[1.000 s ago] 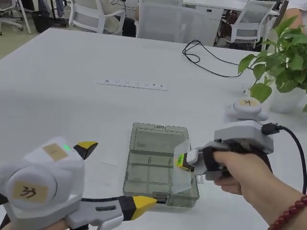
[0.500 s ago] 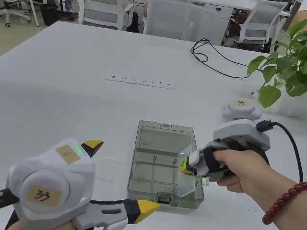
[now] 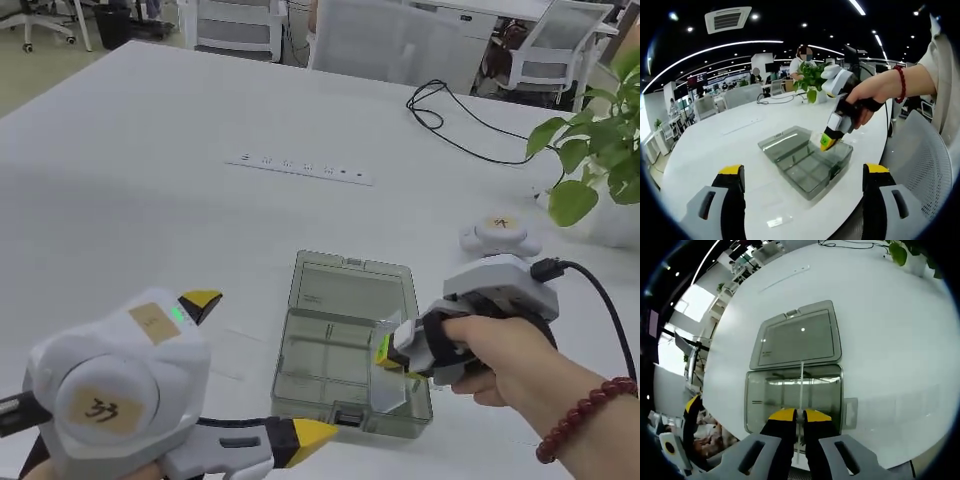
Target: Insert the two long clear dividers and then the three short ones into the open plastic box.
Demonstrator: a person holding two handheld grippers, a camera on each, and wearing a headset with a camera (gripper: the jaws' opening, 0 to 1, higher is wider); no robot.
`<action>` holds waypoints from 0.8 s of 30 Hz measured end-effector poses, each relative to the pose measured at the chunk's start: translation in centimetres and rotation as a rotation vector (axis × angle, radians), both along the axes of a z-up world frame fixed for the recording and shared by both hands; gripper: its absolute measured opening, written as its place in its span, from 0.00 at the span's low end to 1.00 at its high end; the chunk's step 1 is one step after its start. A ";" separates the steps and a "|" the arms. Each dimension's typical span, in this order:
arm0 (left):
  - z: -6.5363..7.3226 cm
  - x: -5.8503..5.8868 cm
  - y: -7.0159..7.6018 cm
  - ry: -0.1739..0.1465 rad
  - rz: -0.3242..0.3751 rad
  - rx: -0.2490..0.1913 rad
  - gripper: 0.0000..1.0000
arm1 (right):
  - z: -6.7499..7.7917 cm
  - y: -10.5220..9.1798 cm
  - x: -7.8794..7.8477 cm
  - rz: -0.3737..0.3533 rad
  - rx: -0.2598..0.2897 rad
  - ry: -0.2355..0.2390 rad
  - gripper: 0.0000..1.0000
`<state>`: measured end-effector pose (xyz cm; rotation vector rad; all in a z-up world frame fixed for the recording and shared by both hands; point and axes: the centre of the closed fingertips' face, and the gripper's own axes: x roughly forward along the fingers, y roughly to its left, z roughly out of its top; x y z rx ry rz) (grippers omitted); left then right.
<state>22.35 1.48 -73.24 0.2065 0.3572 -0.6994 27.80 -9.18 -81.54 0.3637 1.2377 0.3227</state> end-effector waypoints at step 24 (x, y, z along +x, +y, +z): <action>-0.2 0.0 0.1 0.007 0.003 -0.005 0.98 | -0.3 0.0 -0.2 0.009 -0.014 0.001 0.07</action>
